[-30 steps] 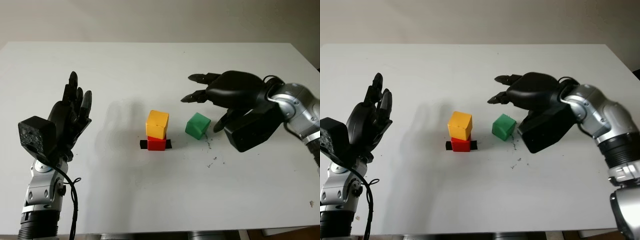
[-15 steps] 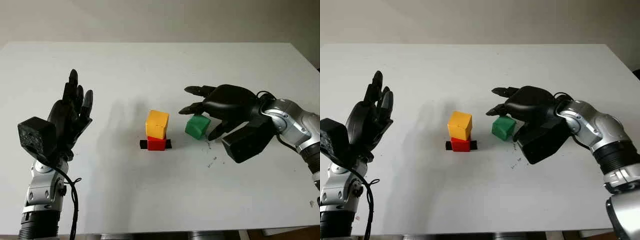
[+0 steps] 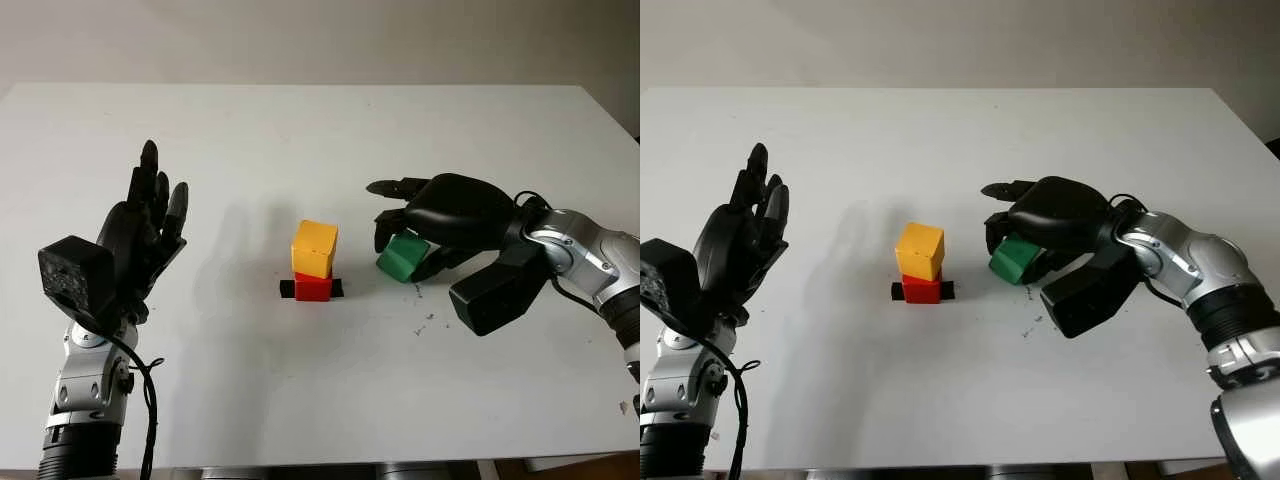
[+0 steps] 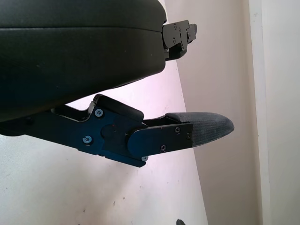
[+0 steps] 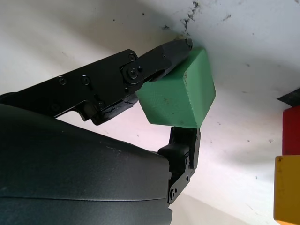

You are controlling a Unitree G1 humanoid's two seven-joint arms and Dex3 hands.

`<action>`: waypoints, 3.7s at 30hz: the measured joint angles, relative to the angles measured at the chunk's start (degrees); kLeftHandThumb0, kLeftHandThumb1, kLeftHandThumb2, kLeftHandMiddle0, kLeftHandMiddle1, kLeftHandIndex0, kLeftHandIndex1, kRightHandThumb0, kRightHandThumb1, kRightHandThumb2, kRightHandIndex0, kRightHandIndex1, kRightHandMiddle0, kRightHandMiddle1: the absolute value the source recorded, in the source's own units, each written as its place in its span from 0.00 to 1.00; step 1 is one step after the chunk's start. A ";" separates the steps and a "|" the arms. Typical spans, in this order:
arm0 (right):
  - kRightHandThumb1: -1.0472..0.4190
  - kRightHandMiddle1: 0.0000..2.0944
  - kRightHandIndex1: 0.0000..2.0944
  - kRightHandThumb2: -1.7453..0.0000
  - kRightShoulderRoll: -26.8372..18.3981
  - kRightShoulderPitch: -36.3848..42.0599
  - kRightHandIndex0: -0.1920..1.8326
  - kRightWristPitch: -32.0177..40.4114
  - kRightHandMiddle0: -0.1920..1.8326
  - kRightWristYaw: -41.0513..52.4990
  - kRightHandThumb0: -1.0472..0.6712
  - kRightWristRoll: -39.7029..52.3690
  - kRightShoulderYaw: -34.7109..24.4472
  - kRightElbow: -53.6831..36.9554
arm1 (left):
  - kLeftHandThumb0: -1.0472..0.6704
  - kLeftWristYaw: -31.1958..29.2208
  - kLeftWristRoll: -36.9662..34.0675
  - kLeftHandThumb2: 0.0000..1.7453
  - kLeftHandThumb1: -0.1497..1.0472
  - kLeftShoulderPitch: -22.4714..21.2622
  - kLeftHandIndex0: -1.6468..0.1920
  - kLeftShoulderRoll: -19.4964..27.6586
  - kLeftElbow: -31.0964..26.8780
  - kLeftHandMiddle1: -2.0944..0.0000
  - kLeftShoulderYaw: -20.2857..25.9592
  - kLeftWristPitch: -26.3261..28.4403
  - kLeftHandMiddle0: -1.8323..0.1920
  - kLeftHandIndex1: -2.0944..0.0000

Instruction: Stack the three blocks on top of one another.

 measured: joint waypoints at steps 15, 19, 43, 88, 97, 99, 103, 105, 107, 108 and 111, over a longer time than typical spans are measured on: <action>0.09 0.58 0.03 0.97 -0.89 -4.15 0.23 -1.12 0.34 -2.75 0.38 -2.67 -0.66 1.82 | 0.21 0.56 0.77 0.30 1.00 0.00 0.99 -0.42 0.01 0.98 -0.57 -0.75 0.99 0.98; 0.11 0.51 0.03 0.97 0.11 -3.99 0.24 1.72 0.37 2.65 0.42 9.24 -5.52 -0.25 | 0.21 0.77 1.01 0.30 1.00 0.00 1.00 -1.12 0.01 0.98 -0.58 -0.87 1.00 0.98; 0.03 0.79 0.01 0.96 15.42 3.43 0.19 61.83 0.19 19.43 0.37 52.10 -23.58 -40.44 | 0.20 1.95 2.16 0.30 1.00 0.14 0.98 -2.50 -0.10 0.97 -0.69 -1.54 0.99 0.97; 0.05 0.75 0.03 0.97 31.52 18.77 0.19 86.08 0.21 6.82 0.38 51.21 -17.64 -51.26 | 0.15 2.96 5.56 0.28 1.00 0.25 0.97 -2.19 -0.38 0.97 -1.00 -0.72 0.97 0.97; 0.05 0.74 0.03 0.97 30.97 18.76 0.19 88.91 0.21 8.09 0.37 51.32 -17.82 -52.02 | 0.16 2.40 5.48 0.28 1.00 0.35 0.98 -2.21 -0.89 0.98 -1.61 -0.51 0.98 0.98; 0.05 0.74 0.03 0.97 30.98 18.75 0.19 89.71 0.21 8.08 0.37 51.33 -17.95 -52.42 | 0.16 2.38 5.47 0.28 1.00 0.35 0.98 -2.24 -0.89 0.98 -1.61 -0.53 0.98 0.98; 0.05 0.73 0.03 0.97 30.99 18.74 0.19 90.44 0.21 8.15 0.37 51.40 -18.08 -52.72 | 0.16 2.37 5.29 0.29 1.00 0.38 0.98 -2.36 -0.89 0.98 -1.60 -0.54 0.98 0.98; 0.05 0.73 0.03 0.97 30.98 18.74 0.19 90.44 0.21 8.27 0.37 51.36 -18.07 -52.72 | 0.16 2.38 4.96 0.28 1.00 0.52 0.98 -2.43 -0.89 0.98 -1.59 -0.65 0.98 0.98; 0.05 0.73 0.03 0.97 30.87 18.73 0.19 90.44 0.21 8.41 0.37 51.23 -18.02 -52.73 | 0.16 2.39 4.77 0.28 1.00 0.79 0.98 -2.47 -0.89 0.98 -1.58 -0.69 0.98 0.97; 0.05 0.73 0.03 0.97 30.78 18.72 0.19 90.45 0.21 8.46 0.37 51.19 -18.00 -52.76 | 0.16 2.41 4.76 0.28 1.00 0.91 0.97 -2.47 -0.89 0.98 -1.58 -0.73 0.98 0.97; 0.05 0.73 0.03 0.97 30.71 18.72 0.19 90.44 0.20 8.70 0.38 51.19 -18.00 -52.76 | 0.16 2.54 4.76 0.28 1.00 1.02 0.97 -2.48 -0.89 0.97 -1.58 -1.07 0.98 0.97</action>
